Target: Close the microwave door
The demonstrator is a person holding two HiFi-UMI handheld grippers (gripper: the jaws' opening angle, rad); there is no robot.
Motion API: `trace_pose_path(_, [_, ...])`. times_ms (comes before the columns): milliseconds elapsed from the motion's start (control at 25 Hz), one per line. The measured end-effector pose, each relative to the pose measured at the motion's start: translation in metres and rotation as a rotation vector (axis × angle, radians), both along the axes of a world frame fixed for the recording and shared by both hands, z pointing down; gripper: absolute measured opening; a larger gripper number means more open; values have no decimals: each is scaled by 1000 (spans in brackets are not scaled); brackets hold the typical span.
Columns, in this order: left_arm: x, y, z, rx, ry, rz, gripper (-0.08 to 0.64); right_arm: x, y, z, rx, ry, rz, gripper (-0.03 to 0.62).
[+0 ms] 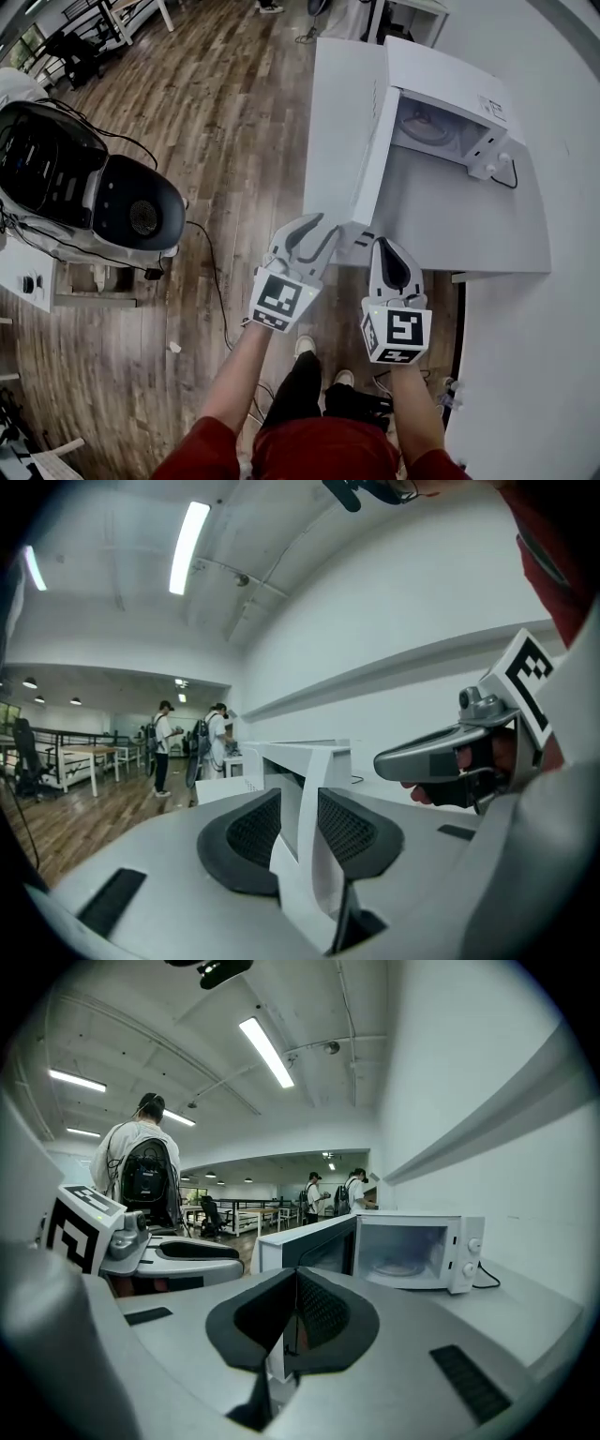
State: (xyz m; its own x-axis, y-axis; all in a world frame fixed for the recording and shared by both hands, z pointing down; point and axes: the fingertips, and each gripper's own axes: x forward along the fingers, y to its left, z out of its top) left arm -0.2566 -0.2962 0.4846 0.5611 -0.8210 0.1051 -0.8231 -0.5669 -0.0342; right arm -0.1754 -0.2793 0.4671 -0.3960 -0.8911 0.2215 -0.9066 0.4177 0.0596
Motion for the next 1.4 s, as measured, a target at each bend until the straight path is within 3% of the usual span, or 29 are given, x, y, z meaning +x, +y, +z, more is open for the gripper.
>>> trace_pose_path(360, [18, -6, 17, -25, -53, 353, 163, 1, -5, 19, -34, 15, 10, 26])
trace_pose_path(640, [28, -7, 29, -57, -126, 556, 183, 3, -6, 31, -59, 35, 18, 26])
trace_pose_path(960, [42, -14, 31, -39, -159, 626, 181, 5, -14, 35, -67, 29, 25, 26])
trace_pose_path(1400, [40, -7, 29, -43, -178, 635, 171, 10, -5, 30, -57, 30, 47, 26])
